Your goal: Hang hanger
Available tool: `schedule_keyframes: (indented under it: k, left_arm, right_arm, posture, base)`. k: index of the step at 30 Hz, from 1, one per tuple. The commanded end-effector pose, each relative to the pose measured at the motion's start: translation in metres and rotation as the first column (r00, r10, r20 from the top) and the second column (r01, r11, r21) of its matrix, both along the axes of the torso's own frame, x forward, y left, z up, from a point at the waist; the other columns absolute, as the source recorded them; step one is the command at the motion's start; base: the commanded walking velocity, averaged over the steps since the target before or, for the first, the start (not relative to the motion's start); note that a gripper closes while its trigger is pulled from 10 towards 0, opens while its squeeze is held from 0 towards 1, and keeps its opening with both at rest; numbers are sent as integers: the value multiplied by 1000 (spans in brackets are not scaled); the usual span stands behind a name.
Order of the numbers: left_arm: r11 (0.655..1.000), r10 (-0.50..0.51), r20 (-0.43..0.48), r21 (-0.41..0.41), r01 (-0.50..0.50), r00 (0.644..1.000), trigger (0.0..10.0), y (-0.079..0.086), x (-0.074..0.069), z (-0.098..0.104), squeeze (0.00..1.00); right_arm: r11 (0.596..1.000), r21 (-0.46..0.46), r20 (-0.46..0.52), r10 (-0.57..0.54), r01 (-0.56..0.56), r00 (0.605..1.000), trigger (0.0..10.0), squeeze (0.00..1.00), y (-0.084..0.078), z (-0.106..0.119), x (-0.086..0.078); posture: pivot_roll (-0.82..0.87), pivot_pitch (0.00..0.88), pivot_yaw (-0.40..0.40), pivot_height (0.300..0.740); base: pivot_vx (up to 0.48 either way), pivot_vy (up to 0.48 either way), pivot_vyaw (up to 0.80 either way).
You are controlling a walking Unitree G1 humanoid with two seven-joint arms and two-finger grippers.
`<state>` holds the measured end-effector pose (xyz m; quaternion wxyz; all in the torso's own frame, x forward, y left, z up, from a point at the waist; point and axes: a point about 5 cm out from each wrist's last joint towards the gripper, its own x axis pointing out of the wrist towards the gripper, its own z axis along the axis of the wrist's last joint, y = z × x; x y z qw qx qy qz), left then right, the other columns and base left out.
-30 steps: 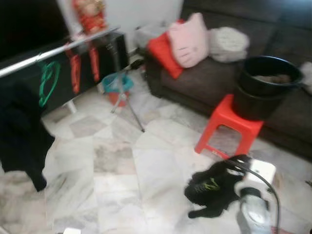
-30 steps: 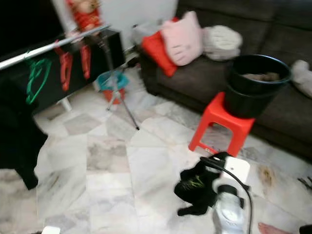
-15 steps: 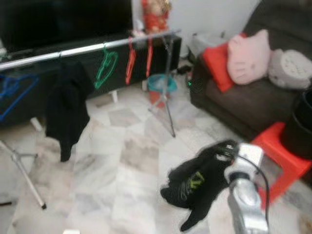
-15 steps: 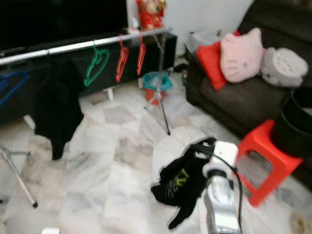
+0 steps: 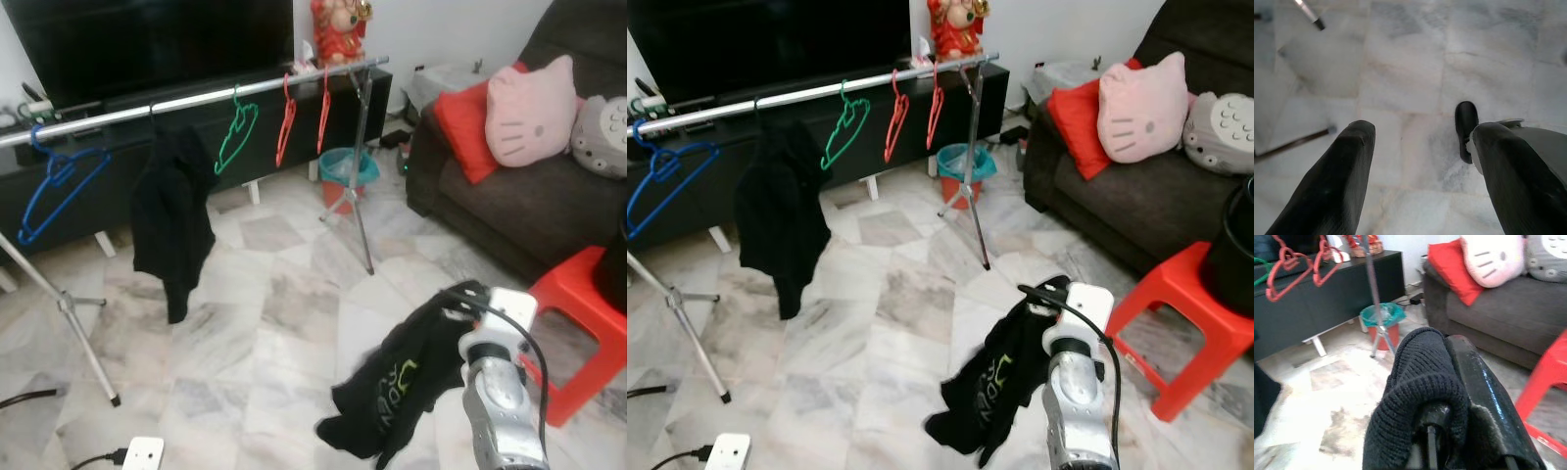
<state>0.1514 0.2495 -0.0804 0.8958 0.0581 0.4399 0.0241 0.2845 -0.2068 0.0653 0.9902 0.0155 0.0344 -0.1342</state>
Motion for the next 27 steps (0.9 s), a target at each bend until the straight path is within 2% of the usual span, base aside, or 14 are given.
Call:
schedule_keyframes:
  k: [1, 8, 17, 27]
  left_arm:
    - [1000, 1, -19, 7, -1, 1000, 10000, 2, -2, -1, 0]
    - [1000, -18, -29, 18, 19, 999, 10000, 2, 0, 0, 0]
    - [999, -29, -30, 23, 29, 999, 10000, 4, -1, 0, 0]
    - [999, -37, -36, 28, 38, 999, 10000, 5, -1, 0, 0]
  right_arm:
    - [1000, -4, 31, 8, -8, 1000, 10000, 0, 2, 6, 5]
    - [1000, -1, 35, -2, 2, 999, 10000, 0, 2, 6, 6]
    - [1000, 14, 31, -1, 1, 1000, 10000, 0, 4, 4, 7]
    - [1000, 15, 34, 1, -1, 999, 10000, 0, 7, 4, 8]
  posture:
    - [-216, 0, 8, 740]
    - [-226, 0, 20, 740]
    - [-220, 0, 17, 740]
    - [-227, 0, 22, 740]
  base:
    - [0, 0, 800]
    - [0, 0, 727]
    - [0, 0, 0]
    - [0, -263, 0]
